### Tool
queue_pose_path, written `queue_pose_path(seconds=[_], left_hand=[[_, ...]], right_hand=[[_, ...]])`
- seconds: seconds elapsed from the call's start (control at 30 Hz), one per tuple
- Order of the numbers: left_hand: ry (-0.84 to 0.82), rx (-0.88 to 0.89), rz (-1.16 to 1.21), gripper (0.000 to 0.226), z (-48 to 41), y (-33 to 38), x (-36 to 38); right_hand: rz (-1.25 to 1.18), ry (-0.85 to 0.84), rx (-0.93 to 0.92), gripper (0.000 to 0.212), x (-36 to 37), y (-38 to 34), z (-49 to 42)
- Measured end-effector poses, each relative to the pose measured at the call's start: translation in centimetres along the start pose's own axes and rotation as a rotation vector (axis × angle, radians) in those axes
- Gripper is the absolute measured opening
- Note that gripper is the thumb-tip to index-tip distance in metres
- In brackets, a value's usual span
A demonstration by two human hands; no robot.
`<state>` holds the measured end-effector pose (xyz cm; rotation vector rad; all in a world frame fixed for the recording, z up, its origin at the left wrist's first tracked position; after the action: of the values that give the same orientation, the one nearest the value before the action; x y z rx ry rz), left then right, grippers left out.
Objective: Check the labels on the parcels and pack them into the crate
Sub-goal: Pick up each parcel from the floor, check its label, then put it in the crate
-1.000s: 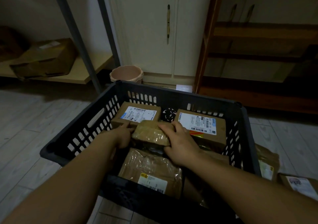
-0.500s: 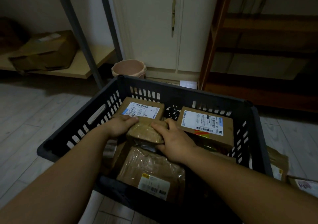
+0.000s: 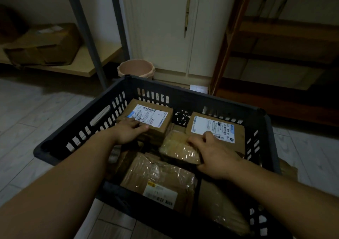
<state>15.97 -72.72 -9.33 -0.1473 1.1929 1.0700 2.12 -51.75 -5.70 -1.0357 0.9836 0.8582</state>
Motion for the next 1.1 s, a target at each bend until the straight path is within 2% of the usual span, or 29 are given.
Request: queue_pose_path(seconds=[0.3,0.57,0.73,0.83,0.93,1.1], left_hand=[[-0.001,-0.026,-0.125,0.074,0.4,0.8,0.5],[-0.005,-0.063,-0.178,0.078,0.6,0.6,0.7],[-0.007,-0.076,-0.189,0.079,0.6,0.8,0.8],[-0.005,-0.082,-0.199,0.078,0.6,0.7,0.7],[-0.005,-0.078,-0.199,0.078,0.5,0.5,0.9],[0.002,-0.094,-0.237,0.082,0.1,0.2,1.0]], right_hand=[[0.228,-0.044,-0.024,0.076,1.0,-1.0,1.2],[0.285,0.025,-0.048,0.057,0.2,-1.1,1.2],[0.318,-0.201,-0.028,0.071,3.4,-1.1,0.7],[0.286,-0.206,-0.033,0.074,3.4,-1.8,0.6],[0.262,-0.189,-0.028,0.065,2.8,-1.2,1.2],[0.321,-0.364,-0.002,0.069,4.9,-0.5,2.0]])
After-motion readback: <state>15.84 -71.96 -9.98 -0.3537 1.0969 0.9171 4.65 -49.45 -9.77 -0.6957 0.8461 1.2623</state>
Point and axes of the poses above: each hand's wrist, its own z-axis away from the middle knuckle, its own x-axis out of the palm, y = z × x, the point moved 10 cm from there along -z, towards the middle knuckle, and after that the axes turned 3 degrees about -y, right-handed, at the moved point
